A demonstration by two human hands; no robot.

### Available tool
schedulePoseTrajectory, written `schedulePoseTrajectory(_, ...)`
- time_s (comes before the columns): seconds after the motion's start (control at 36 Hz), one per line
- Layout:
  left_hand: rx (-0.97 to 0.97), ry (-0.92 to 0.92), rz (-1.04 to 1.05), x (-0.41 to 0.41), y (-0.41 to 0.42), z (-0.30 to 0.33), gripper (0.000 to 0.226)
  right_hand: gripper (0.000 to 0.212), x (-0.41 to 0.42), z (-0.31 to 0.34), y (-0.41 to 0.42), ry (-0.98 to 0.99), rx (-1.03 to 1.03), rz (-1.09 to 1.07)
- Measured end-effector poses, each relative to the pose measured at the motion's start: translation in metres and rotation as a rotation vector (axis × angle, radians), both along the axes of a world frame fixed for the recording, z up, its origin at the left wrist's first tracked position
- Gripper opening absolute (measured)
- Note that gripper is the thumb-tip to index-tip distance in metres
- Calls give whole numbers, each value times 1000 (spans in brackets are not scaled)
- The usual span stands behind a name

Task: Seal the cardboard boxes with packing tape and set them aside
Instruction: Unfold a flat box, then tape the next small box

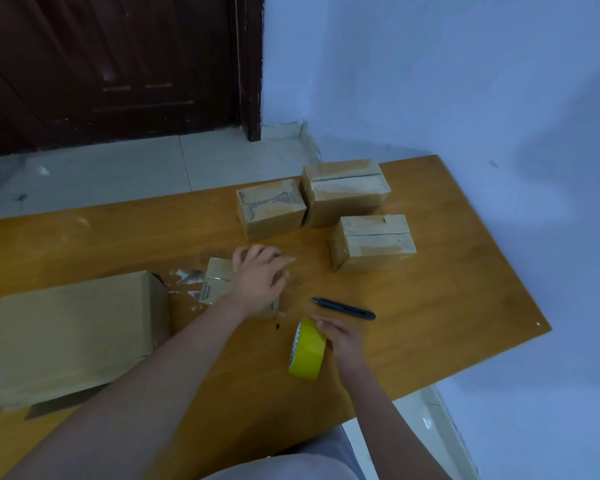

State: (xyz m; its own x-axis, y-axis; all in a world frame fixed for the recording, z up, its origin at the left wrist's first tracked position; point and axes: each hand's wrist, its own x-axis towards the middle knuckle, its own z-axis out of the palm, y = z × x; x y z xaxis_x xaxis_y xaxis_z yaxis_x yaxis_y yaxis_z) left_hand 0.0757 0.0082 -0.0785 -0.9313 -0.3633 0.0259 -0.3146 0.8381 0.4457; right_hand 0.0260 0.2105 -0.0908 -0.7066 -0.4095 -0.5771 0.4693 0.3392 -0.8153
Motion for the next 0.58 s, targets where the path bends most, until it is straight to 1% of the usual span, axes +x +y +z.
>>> schedulePoseTrajectory(0.06,-34,128,-55,13,-2,2,53,19,1,2,0,-5,4,-9)
schedulePoseTrajectory(0.08,-38,122,-106,19,-2,3,48,19,2,3,-1,-7,5,-15)
schedulePoseTrajectory(0.11,-36,69,-170,25,-2,4,45,19,3,4,0,-7,4,-20)
schedulePoseTrajectory(0.19,-43,-192,-304,39,-1,6,38,19,5,5,0,3,-5,-25)
schedulePoseTrajectory(0.22,-74,-242,-324,42,-1,5,39,19,5,5,-1,6,-9,-23)
schedulePoseTrajectory(0.25,-98,-250,-327,44,0,4,39,18,6,6,-1,10,-10,-19)
schedulePoseTrajectory(0.33,-222,-148,-296,45,6,-3,26,18,7,6,-2,18,-5,-10)
schedulePoseTrajectory(0.36,-257,-122,-264,44,9,-5,25,17,7,6,-2,20,0,-9)
schedulePoseTrajectory(0.42,-279,-58,-187,41,18,-9,28,17,8,5,-2,27,9,-3)
schedulePoseTrajectory(0.5,-248,3,-83,35,33,-10,27,18,10,4,-3,35,9,3)
schedulePoseTrajectory(0.53,-215,-12,-55,33,36,-10,27,18,10,4,-3,35,8,0)
schedulePoseTrajectory(0.58,-166,-110,1,30,40,-13,34,17,11,4,-4,34,10,-6)
